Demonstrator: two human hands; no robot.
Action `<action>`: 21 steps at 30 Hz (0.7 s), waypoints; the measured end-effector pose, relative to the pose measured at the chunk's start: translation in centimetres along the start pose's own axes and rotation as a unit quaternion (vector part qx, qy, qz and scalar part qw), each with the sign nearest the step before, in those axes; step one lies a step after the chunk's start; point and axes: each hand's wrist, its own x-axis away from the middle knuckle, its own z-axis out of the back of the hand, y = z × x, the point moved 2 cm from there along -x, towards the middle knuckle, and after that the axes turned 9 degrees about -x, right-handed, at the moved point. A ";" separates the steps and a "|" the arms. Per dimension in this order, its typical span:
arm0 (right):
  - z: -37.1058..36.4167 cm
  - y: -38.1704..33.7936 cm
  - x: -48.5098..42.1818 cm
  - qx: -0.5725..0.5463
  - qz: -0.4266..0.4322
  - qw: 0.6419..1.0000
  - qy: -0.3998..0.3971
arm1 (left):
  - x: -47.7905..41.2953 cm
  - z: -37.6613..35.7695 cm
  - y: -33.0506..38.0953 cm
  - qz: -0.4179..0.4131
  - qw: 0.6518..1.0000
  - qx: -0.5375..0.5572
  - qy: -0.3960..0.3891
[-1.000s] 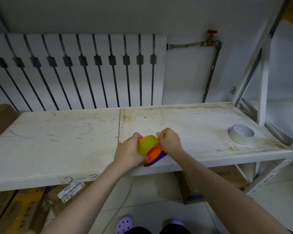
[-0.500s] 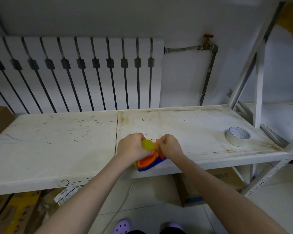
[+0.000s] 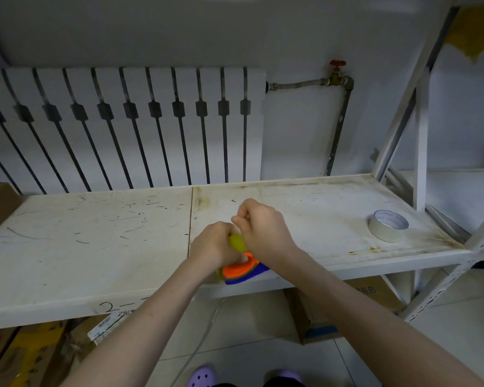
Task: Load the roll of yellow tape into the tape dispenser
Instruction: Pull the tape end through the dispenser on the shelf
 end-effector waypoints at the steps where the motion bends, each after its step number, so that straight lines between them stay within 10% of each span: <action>1: 0.1 -0.6 -0.1 -0.005 0.014 1.000 0.000 | 0.1 0.0 0.2 -0.012 1.000 0.000 -0.005; 21: 0.7 12.5 0.3 -0.085 -0.268 0.958 0.061 | 0.8 -0.7 -2.9 -0.053 0.998 0.039 0.001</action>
